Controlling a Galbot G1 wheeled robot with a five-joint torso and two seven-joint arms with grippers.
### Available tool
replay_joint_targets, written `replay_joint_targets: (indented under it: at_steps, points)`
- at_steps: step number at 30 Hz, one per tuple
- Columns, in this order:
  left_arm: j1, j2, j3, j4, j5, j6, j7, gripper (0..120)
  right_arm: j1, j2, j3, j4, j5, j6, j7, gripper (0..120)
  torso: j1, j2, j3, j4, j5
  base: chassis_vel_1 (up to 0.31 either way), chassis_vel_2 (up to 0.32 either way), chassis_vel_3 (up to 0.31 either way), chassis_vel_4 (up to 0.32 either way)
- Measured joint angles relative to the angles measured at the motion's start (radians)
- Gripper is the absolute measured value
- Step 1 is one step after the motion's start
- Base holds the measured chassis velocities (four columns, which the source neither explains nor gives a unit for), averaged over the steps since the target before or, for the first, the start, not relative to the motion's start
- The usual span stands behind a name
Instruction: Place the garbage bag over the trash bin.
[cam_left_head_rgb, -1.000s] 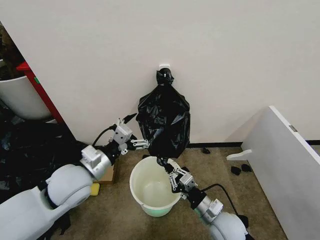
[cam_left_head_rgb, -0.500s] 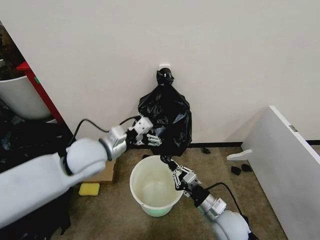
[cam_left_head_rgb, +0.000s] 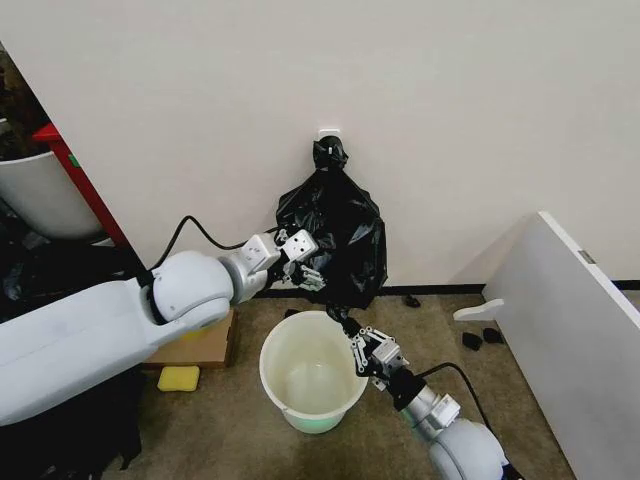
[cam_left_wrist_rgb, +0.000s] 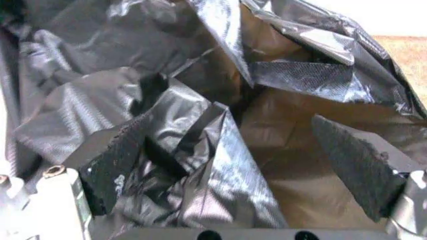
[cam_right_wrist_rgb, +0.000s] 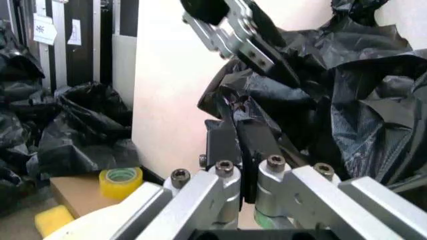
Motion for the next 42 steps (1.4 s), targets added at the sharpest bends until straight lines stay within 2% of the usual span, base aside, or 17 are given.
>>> replay_joint_targets:
  at_steps: [4, 9, 13, 18, 28, 30, 31, 33, 35, 38, 40, 42]
  points:
    - [-0.049, -0.028, 0.047, 0.023, 0.002, 0.013, 0.003, 93, 0.003, -0.004, 0.003, 0.002, 0.002, 0.000, 0.000, 0, 0.000, 0.000, 0.000, 0.0000, 0.0002, 0.000, 0.000, 0.000, 0.000]
    - [-0.117, -0.072, 0.122, 0.045, -0.012, 0.080, 0.011, 92, 0.005, -0.006, 0.013, 0.008, 0.008, -0.001, -0.001, 0, 0.000, 0.000, 0.000, -0.0003, 0.0003, 0.000, 0.000, 0.000, 0.000]
    - [-0.121, -0.088, 0.139, 0.057, -0.006, 0.119, -0.003, 79, 0.004, -0.006, 0.023, 0.010, 0.011, -0.001, -0.002, 0, 0.000, 0.000, 0.000, 0.0000, 0.0000, 0.000, 0.000, 0.000, 0.000]
    - [-0.120, -0.100, 0.141, 0.074, 0.024, 0.151, -0.022, 75, 0.003, -0.007, 0.030, 0.010, 0.016, 0.001, -0.002, 0, 0.000, 0.000, 0.000, 0.0000, 0.0000, 0.000, 0.000, 0.000, 0.000]
    - [-0.112, -0.128, 0.132, 0.110, 0.020, 0.158, -0.082, 39, 0.007, -0.010, 0.033, 0.009, 0.021, 0.003, -0.003, 0, 0.000, 0.000, 0.000, 0.0000, 0.0000, 0.000, 0.000, 0.000, 0.000]
    - [-0.107, -0.130, 0.126, 0.117, -0.013, 0.158, -0.114, 30, 0.009, -0.012, 0.036, 0.008, 0.025, 0.003, -0.003, 0, 0.000, 0.000, 0.000, -0.0001, 0.0000, 0.000, 0.000, 0.000, 0.000]
    - [-0.107, -0.130, 0.126, 0.117, -0.013, 0.158, -0.114, 30, 0.009, -0.012, 0.036, 0.008, 0.025, 0.003, -0.003, 0, 0.000, 0.000, 0.000, -0.0001, 0.0000, 0.000, 0.000, 0.000, 0.000]
    - [-0.101, -0.132, 0.107, 0.118, -0.063, 0.157, -0.144, 19, 0.009, -0.013, 0.037, 0.008, 0.034, 0.003, -0.003, 0, 0.000, 0.000, 0.000, 0.0000, 0.0000, 0.000, 0.000, 0.000, 0.000]
    - [-0.097, -0.134, 0.094, 0.120, -0.083, 0.157, -0.158, 16, 0.009, -0.014, 0.036, 0.009, 0.039, 0.002, -0.003, 0, 0.000, 0.000, 0.000, 0.0000, 0.0000, 0.000, 0.000, 0.000, 0.000]
    - [-0.081, -0.140, 0.055, 0.130, -0.117, 0.156, -0.196, 1, 0.009, -0.016, 0.036, 0.012, 0.050, 0.000, -0.001, 0, 0.000, 0.000, 0.000, -0.0002, 0.0000, 0.000, 0.000, 0.000, 0.000]
    - [-0.071, -0.140, 0.038, 0.130, -0.125, 0.156, -0.206, 0, 0.009, -0.017, 0.036, 0.012, 0.053, -0.001, -0.001, 0, 0.000, 0.000, 0.000, -0.0001, 0.0001, 0.000, 0.000, 0.000, 0.000]
    - [-0.028, -0.143, -0.025, 0.122, -0.151, 0.149, -0.243, 0, 0.009, -0.017, 0.035, 0.016, 0.060, -0.004, 0.001, 0, 0.000, 0.000, 0.000, -0.0001, 0.0001, 0.000, 0.000, 0.000, 0.000]
